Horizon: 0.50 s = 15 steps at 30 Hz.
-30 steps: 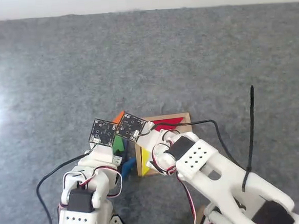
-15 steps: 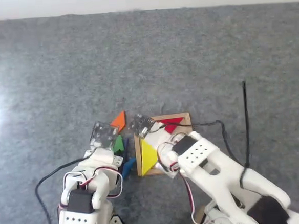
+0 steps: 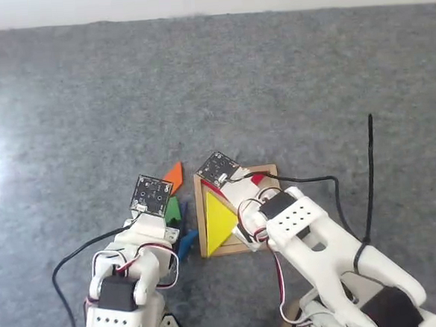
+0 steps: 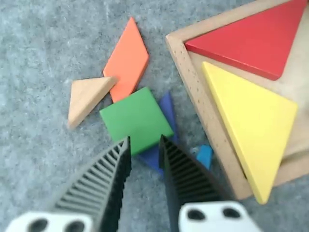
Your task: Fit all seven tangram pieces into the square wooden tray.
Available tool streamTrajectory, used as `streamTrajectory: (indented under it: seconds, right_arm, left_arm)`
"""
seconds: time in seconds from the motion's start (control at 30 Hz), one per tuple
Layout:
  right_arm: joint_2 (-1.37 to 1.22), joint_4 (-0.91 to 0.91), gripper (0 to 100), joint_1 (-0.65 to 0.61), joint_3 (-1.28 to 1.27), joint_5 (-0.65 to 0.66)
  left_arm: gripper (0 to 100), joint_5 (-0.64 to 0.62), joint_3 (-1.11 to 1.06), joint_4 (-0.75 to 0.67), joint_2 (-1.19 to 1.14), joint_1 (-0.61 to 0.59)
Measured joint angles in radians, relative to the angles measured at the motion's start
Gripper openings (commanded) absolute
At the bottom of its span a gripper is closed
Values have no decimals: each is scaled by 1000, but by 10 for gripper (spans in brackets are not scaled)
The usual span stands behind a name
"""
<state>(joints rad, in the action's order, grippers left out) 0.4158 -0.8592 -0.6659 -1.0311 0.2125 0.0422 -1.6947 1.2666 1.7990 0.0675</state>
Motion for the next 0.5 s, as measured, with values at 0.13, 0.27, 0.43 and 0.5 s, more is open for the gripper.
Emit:
streamTrajectory:
  seconds: [0.13,0.27,0.43,0.5]
  right_arm:
    - [0,25,13,-69,-23,0]
    - [0,57,13,-120,-31,0]
    - [0,71,13,-123,-31,0]
    - [0,80,13,-121,-31,0]
  left_arm:
    - [92,0,0,0,0,0]
    - [92,0,0,0,0,0]
    - [92,0,0,0,0,0]
    - [92,0,0,0,0,0]
